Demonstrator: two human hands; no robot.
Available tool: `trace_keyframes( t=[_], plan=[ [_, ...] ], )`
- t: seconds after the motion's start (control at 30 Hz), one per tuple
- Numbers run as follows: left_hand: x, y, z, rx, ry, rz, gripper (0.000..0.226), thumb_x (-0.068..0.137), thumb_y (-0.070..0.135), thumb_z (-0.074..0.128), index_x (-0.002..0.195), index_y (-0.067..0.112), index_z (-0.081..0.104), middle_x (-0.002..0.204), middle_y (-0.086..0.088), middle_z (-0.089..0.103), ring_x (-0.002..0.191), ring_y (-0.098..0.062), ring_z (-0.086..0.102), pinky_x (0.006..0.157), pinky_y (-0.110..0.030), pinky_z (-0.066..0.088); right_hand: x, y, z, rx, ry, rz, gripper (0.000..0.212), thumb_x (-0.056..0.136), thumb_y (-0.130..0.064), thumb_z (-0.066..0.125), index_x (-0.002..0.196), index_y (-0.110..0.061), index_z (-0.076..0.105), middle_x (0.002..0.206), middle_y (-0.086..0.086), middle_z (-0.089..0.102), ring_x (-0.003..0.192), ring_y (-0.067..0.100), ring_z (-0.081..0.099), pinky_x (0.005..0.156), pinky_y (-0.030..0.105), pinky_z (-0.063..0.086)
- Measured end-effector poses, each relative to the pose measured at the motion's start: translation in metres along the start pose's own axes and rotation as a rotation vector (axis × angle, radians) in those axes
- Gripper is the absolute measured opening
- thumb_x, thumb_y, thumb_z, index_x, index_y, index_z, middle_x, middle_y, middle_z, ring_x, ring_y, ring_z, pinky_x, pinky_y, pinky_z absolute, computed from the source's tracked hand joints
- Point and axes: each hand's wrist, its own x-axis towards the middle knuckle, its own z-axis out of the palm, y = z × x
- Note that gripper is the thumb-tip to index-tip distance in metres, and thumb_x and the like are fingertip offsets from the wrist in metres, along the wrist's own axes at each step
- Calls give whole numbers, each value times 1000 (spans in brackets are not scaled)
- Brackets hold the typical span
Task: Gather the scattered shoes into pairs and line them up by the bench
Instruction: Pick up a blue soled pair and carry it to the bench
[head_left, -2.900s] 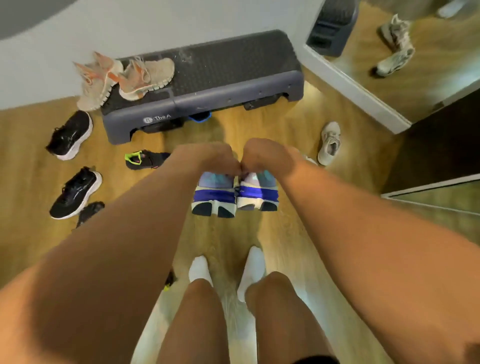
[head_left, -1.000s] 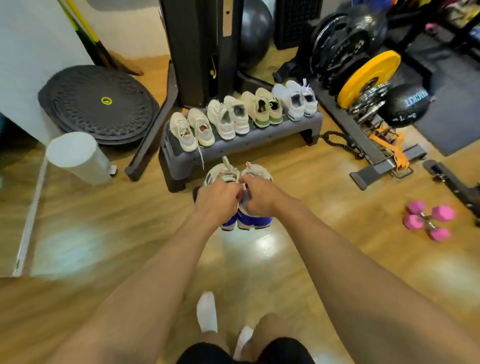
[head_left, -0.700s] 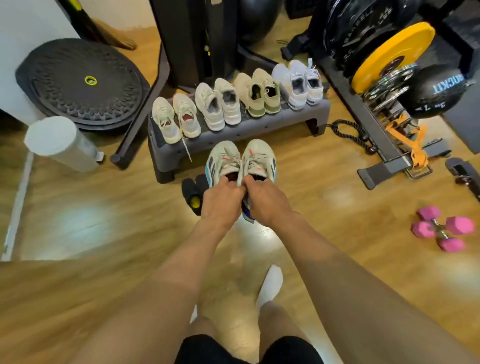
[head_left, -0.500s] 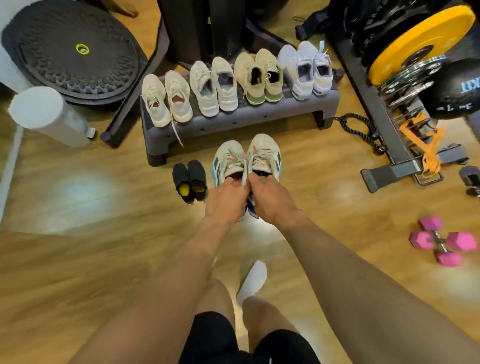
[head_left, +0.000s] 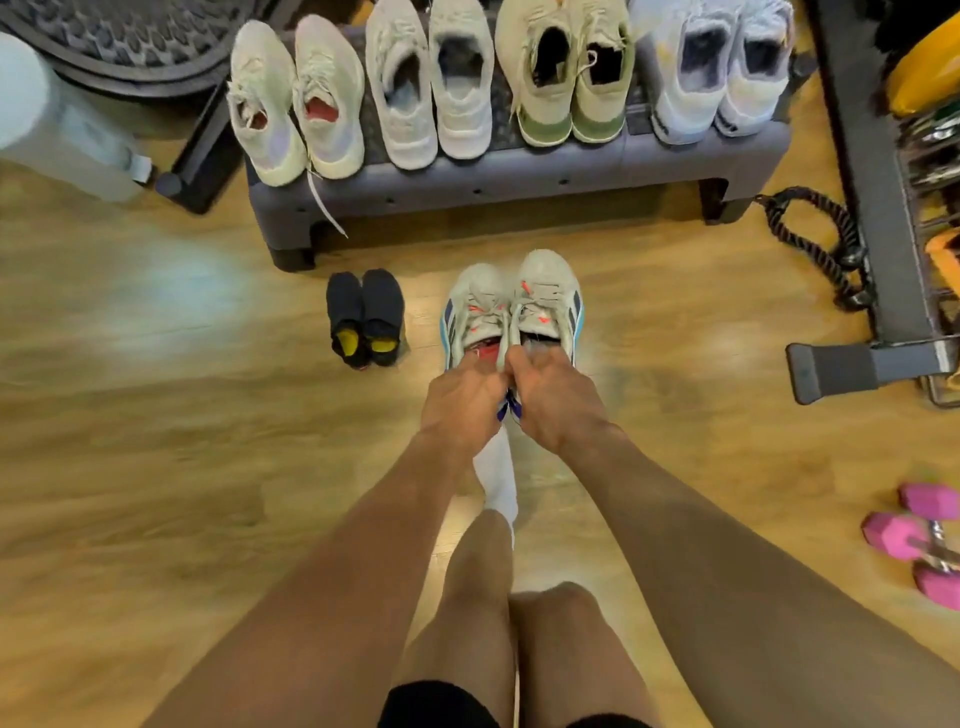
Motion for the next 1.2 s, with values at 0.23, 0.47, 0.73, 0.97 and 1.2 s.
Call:
trace_keyframes(
  t=[0.23, 0.47, 0.73, 0.97, 1.2],
  plan=[
    [70, -39, 64, -54, -74, -88, 32, 86, 16, 60, 117, 22, 62, 108, -6, 63, 106, -25, 53, 84, -35, 50, 99, 40, 49, 36, -52, -98, 37, 88, -13, 52, 123, -15, 38, 120, 9, 53, 116, 27, 38, 71, 38, 44],
    [127, -100, 153, 49, -65, -212, 38, 90, 14, 54, 124, 29, 58, 117, 1, 63, 117, -20, 50, 90, -33, 49, 197, 60, 124, 47, -24, -208, 30, 94, -13, 49, 123, -16, 40, 118, 9, 55, 114, 26, 41, 70, 33, 39],
    [179, -166, 251, 38, -117, -287, 51, 89, 16, 55, 138, 26, 45, 130, -3, 53, 122, -26, 46, 94, -35, 45, 292, 54, 214, 28, -43, -220, 37, 89, -10, 52, 123, -15, 40, 117, 13, 52, 120, 28, 41, 76, 36, 44],
    [198, -200, 304, 119, -135, -294, 55, 88, 16, 59, 139, 26, 44, 131, -3, 52, 124, -23, 42, 98, -36, 43, 336, 59, 268, -45, 20, -251, 35, 87, -7, 47, 122, -9, 44, 117, 17, 55, 118, 33, 40, 80, 42, 47],
    [191, -205, 334, 17, -96, -336, 48, 90, 13, 53, 136, 25, 47, 122, -2, 59, 121, -22, 47, 85, -34, 48, 354, 59, 298, -84, -131, -225, 54, 84, 0, 56, 132, -15, 36, 125, 12, 47, 121, 29, 36, 77, 40, 47]
  ],
)
